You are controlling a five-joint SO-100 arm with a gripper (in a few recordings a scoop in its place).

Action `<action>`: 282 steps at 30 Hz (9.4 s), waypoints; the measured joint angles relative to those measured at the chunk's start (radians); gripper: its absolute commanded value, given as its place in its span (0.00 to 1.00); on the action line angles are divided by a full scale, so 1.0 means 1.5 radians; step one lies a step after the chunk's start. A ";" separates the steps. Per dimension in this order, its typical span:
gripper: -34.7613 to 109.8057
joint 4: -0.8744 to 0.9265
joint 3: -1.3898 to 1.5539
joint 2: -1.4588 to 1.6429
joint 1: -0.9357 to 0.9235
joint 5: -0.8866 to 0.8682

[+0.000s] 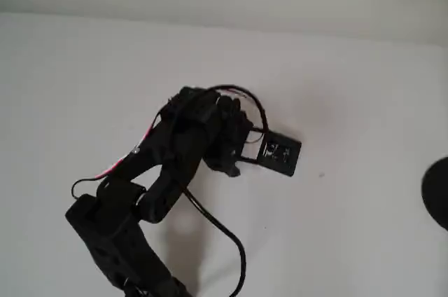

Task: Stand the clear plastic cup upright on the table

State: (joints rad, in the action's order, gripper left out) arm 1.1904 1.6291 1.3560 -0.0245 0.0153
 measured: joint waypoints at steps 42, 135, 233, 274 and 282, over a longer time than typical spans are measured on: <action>0.32 0.123 -0.292 0.174 -0.025 0.451; 0.76 -1.767 0.697 -0.160 -0.072 0.999; 0.24 -0.082 0.934 1.282 -0.013 -0.017; 0.24 -0.082 0.934 1.282 -0.013 -0.017; 0.24 -0.082 0.934 1.282 -0.013 -0.017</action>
State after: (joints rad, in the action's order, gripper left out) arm 1.0677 3.0296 3.2797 -0.0445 -0.0107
